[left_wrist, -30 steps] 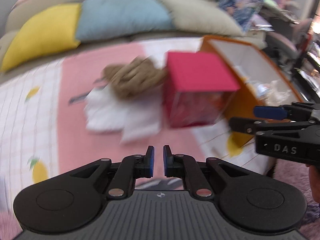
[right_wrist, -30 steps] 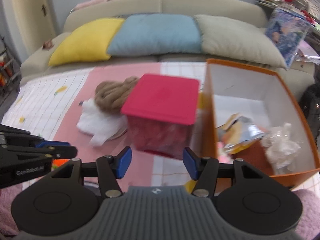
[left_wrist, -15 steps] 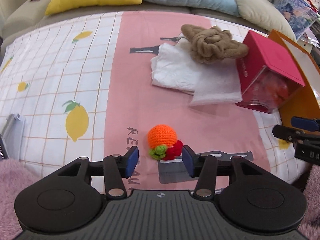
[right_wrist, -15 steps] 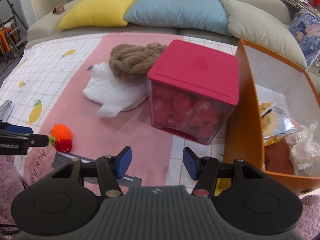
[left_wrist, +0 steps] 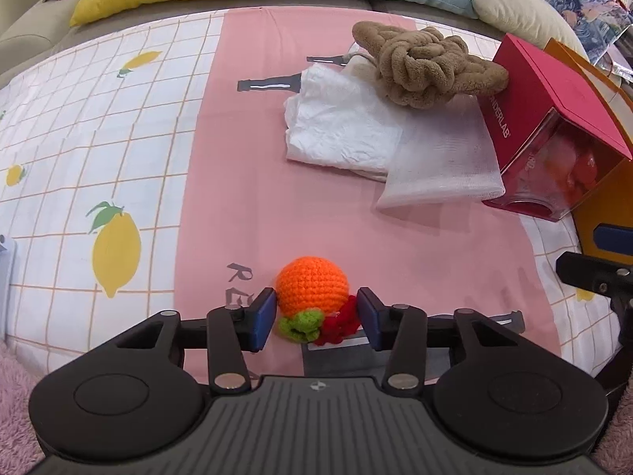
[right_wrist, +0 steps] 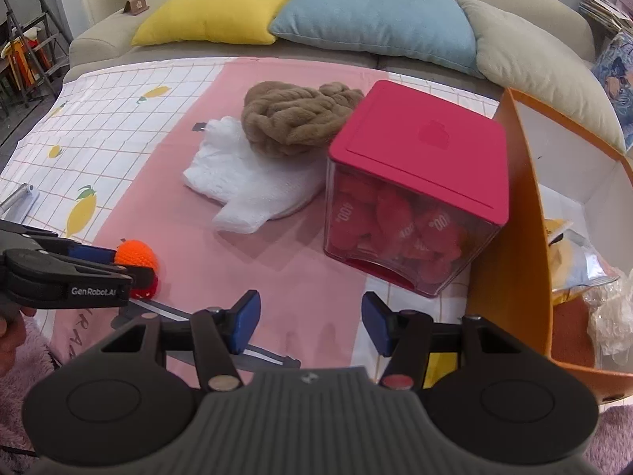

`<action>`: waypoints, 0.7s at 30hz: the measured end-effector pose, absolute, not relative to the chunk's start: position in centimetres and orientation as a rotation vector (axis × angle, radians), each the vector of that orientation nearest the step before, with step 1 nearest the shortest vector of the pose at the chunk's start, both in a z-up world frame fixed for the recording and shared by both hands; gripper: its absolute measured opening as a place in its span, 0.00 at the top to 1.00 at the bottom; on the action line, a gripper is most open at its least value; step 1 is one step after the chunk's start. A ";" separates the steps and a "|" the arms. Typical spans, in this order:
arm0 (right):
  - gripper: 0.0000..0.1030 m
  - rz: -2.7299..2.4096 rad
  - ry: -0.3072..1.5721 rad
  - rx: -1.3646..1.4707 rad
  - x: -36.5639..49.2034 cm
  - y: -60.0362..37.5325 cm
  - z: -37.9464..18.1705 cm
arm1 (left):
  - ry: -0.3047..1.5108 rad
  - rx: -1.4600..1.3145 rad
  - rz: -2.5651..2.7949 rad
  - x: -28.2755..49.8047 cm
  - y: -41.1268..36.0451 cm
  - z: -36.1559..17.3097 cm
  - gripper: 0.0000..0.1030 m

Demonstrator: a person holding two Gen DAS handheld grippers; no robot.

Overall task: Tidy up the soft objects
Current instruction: 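Lower the left tool and grasp the orange crocheted fruit, then grasp the brown fuzzy plush with the right tool while the left tool holds the fruit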

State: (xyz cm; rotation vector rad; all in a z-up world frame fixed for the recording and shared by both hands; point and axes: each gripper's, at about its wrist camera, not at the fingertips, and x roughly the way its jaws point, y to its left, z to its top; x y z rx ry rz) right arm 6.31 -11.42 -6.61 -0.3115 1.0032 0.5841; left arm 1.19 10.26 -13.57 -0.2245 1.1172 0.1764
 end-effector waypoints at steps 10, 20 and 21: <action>0.53 0.653 0.880 -0.395 6.2 -9.3 -5.4 | 1.065 -0.213 0.167 1.2 10.2 -12.4 0.55; 0.53 0.747 0.695 -0.546 9.6 -3.9 -4.1 | 0.948 -0.226 0.185 3.3 11.1 -7.6 0.55; 0.53 0.752 0.689 -0.569 10.1 -3.3 -4.5 | 0.942 -0.222 0.187 3.5 11.1 -7.4 0.55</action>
